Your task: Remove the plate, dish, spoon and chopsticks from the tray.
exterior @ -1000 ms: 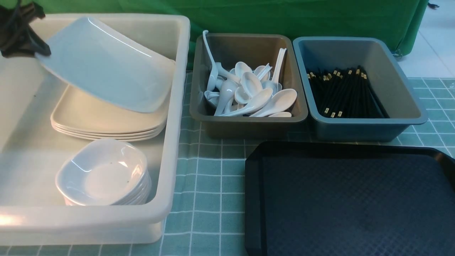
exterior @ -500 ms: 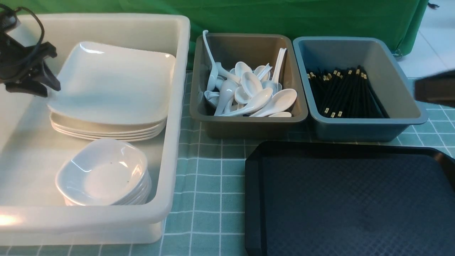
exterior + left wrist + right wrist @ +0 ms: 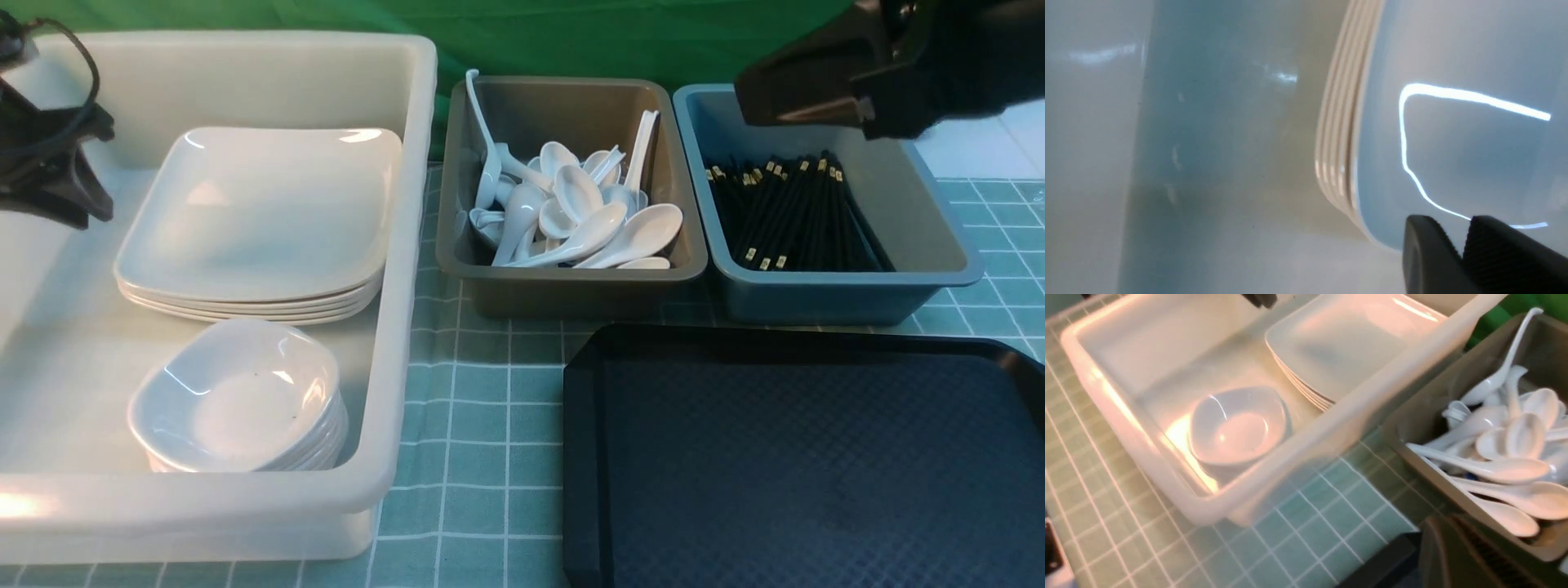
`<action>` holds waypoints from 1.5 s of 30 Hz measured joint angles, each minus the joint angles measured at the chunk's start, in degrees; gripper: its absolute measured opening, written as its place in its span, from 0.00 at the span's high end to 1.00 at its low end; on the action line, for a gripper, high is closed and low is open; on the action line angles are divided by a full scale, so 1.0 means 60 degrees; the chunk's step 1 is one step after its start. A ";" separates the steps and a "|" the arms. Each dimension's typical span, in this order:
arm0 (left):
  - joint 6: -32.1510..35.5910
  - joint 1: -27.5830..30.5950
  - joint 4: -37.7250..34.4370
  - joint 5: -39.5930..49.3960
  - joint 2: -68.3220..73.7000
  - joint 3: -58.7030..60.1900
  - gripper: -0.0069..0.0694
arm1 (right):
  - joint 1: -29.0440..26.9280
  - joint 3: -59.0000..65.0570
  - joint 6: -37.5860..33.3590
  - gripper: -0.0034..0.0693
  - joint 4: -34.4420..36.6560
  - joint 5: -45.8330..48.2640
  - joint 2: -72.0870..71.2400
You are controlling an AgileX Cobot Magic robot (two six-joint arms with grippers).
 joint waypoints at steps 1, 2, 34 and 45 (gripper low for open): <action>0.0062 -0.0123 -0.0094 0.0056 -0.0481 0.0000 0.85 | 0.0060 -0.0386 0.0564 0.93 -0.0762 0.0253 -0.0019; 0.0073 -0.0268 -0.0215 0.0067 -0.0898 0.0000 0.87 | 0.0087 -0.0617 0.0897 0.93 -0.1248 0.0415 -0.0066; -0.1236 -0.7118 0.0223 -0.5906 -1.6677 1.2805 0.90 | 0.0086 0.9895 0.5787 0.91 -0.6838 -0.7678 -1.1486; -0.1254 -0.7118 0.0186 -0.6888 -1.7777 1.3469 0.89 | 0.0086 0.9895 0.5787 0.87 -0.6838 -0.7678 -1.1486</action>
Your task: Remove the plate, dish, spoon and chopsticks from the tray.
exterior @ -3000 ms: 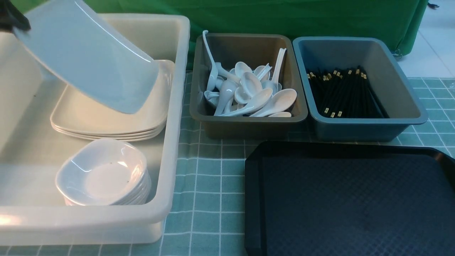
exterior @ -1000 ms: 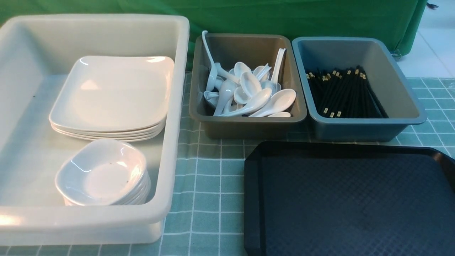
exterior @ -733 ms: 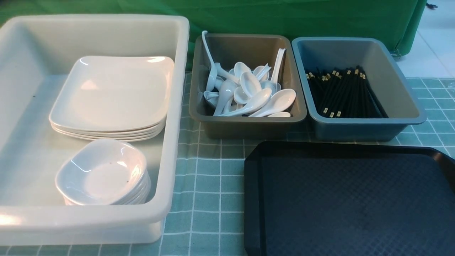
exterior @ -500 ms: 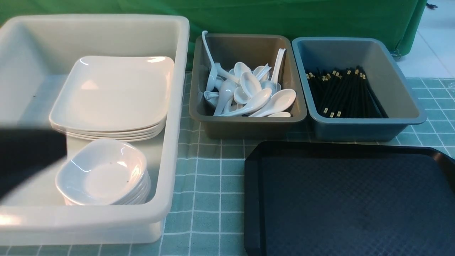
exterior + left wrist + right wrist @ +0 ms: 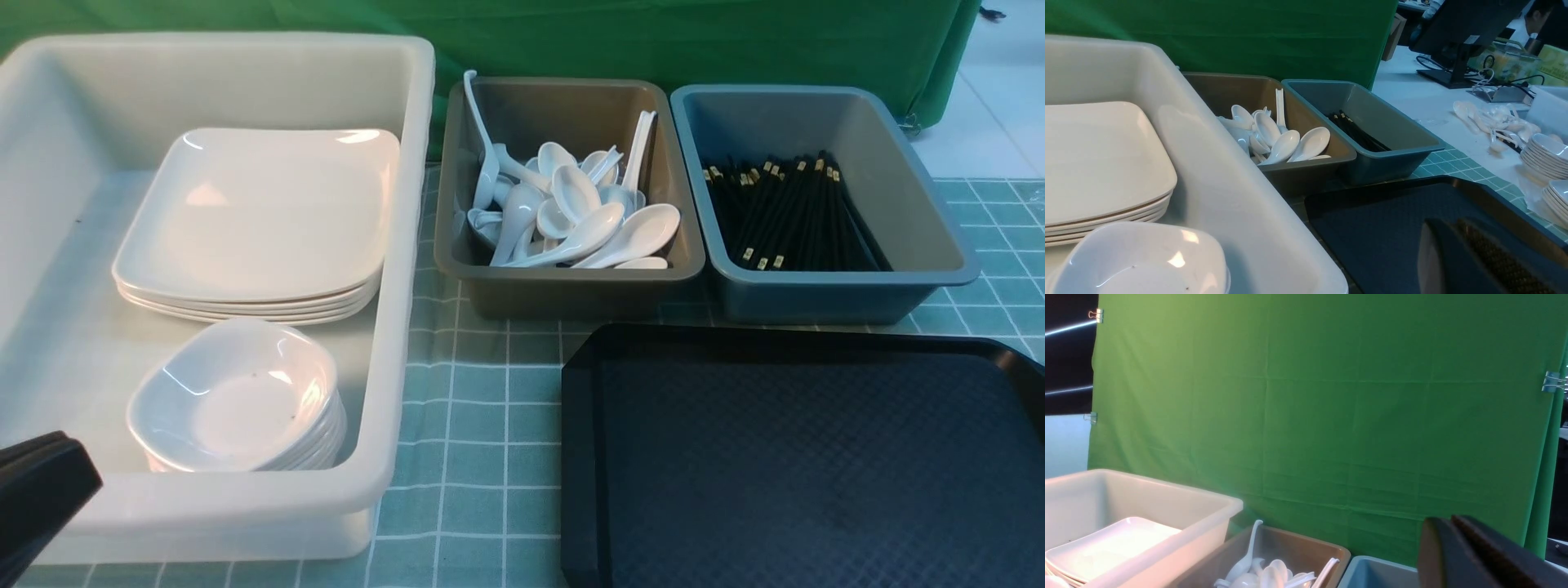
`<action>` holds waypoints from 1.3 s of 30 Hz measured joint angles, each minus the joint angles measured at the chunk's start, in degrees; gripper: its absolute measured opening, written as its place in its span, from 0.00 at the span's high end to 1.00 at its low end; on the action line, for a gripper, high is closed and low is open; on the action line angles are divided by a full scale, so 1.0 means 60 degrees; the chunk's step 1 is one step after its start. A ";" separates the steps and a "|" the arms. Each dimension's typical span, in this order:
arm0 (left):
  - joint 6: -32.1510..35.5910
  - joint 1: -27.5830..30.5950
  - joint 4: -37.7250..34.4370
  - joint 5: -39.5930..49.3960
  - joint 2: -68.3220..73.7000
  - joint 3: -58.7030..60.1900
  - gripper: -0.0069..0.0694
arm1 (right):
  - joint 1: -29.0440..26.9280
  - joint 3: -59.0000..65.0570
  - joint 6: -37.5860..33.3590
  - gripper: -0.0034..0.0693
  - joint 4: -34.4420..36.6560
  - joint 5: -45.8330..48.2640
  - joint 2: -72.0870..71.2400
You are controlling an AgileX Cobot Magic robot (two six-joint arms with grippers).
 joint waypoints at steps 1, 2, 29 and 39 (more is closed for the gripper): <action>0.0000 0.0000 0.0000 -0.0008 0.0000 0.0000 0.89 | 0.0000 0.0000 0.0000 0.87 0.0000 -0.0006 0.0000; 0.0000 0.0000 0.0000 -0.0008 0.0000 0.0000 0.89 | 0.0000 0.0000 0.0000 0.87 0.0000 -0.0006 0.0000; 0.0310 0.3977 0.1634 -0.3184 -0.1607 0.4621 0.89 | 0.0000 0.0000 0.0000 0.79 0.0000 -0.0006 0.0000; 0.0310 0.4006 0.1790 -0.2363 -0.1607 0.4632 0.89 | 0.0000 0.0000 0.0000 0.76 0.0000 -0.0006 0.0000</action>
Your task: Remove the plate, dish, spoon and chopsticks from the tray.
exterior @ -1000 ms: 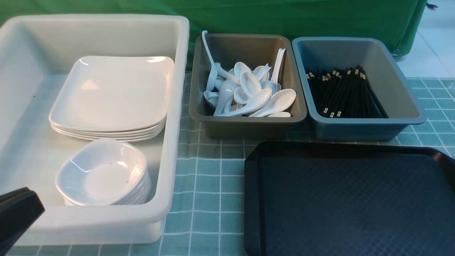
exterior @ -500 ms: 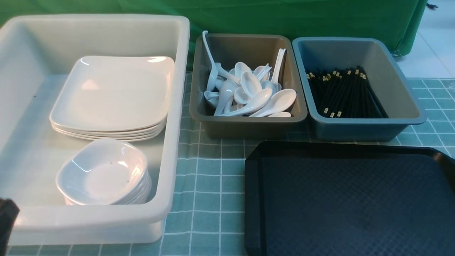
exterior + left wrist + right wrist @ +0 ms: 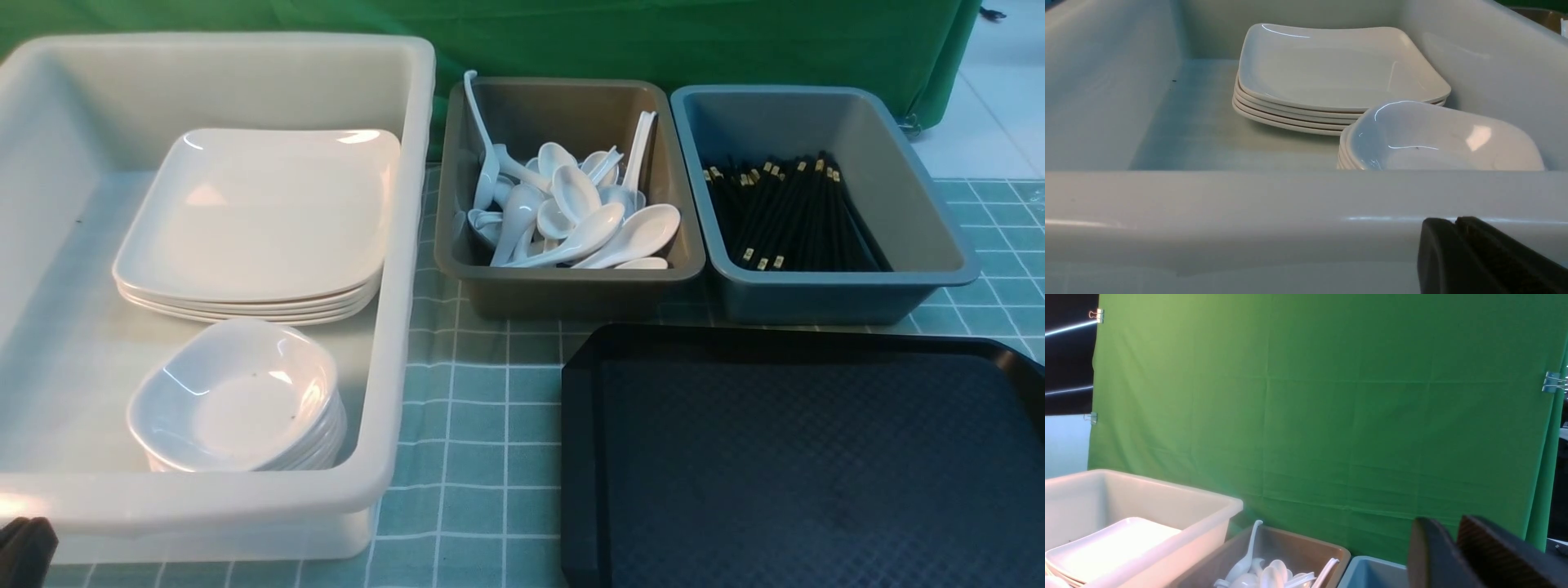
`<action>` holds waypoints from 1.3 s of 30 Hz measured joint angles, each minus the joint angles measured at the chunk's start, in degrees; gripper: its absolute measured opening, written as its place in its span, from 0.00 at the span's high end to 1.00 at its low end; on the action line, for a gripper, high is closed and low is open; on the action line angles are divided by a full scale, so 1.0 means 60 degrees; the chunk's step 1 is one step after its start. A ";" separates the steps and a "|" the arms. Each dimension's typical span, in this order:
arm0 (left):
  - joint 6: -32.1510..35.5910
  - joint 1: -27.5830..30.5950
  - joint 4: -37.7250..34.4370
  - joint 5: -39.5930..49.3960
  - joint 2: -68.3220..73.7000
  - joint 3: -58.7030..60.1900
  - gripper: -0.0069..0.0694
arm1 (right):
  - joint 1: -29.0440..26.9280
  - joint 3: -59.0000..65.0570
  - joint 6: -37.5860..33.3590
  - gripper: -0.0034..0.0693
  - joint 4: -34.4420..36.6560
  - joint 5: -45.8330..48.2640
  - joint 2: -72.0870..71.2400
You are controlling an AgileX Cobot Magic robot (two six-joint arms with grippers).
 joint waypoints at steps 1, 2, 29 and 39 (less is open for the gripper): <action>0.0000 0.0000 0.0000 0.0000 0.0000 0.0000 0.89 | 0.0000 0.0000 0.0000 0.76 0.0000 0.0000 0.0000; 0.0000 0.0000 0.0007 0.0000 0.0000 0.0000 0.89 | 0.0000 0.0000 0.0000 0.76 0.0000 0.0000 0.0000; 0.0000 0.0000 0.0151 0.0028 0.0000 0.0000 0.89 | -0.2849 0.2909 0.0048 0.71 0.0034 0.1017 -0.0184; 0.0000 0.0000 0.0186 0.0058 -0.0003 0.0000 0.89 | -0.4459 0.4662 0.0137 0.68 0.0069 0.1841 -0.0939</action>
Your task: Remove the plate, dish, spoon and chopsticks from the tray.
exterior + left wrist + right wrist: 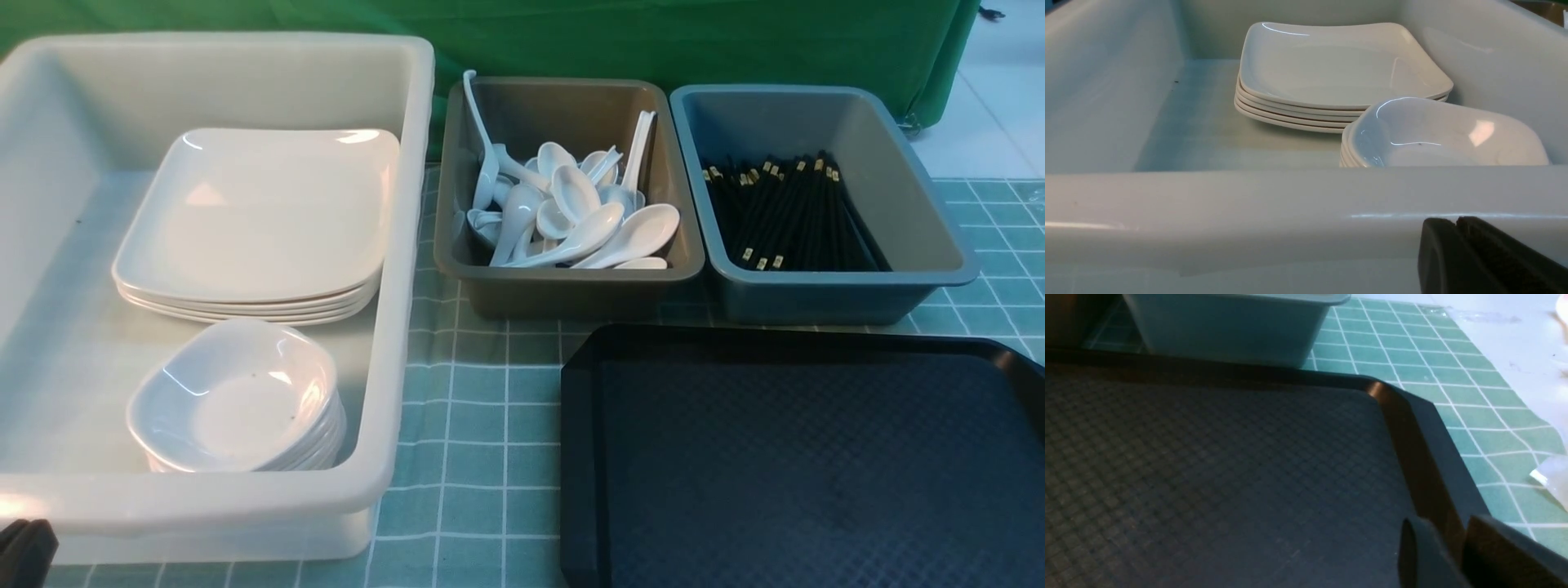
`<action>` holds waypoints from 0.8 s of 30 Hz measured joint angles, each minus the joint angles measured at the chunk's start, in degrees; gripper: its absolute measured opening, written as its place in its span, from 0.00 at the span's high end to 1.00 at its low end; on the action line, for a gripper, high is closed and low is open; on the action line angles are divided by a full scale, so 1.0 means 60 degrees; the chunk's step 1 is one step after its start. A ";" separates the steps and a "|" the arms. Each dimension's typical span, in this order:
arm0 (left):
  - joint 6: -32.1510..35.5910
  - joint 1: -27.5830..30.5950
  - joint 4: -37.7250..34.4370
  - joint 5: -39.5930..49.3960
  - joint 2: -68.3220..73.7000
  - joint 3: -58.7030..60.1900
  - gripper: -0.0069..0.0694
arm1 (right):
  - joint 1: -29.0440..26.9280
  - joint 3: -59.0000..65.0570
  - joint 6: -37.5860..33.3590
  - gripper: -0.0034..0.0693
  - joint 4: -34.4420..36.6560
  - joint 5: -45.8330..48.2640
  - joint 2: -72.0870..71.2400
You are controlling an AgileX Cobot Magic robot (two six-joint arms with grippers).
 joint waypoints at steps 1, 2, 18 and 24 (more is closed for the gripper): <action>0.0000 0.0000 0.0000 0.0009 0.0000 0.0000 0.89 | 0.0000 0.0000 0.0000 0.67 0.0000 0.0000 0.0000; 0.0000 0.0000 0.0000 0.0009 0.0000 0.0000 0.89 | 0.0000 0.0000 0.0000 0.67 0.0000 0.0000 0.0000; 0.0000 0.0000 0.0000 0.0000 0.0000 0.0000 0.89 | 0.0000 0.0000 -0.0020 0.63 0.0000 -0.0009 -0.0008; 0.0000 0.0000 0.0000 0.0000 0.0000 0.0000 0.89 | 0.0000 0.0000 -0.0018 0.63 0.0000 -0.0009 -0.0008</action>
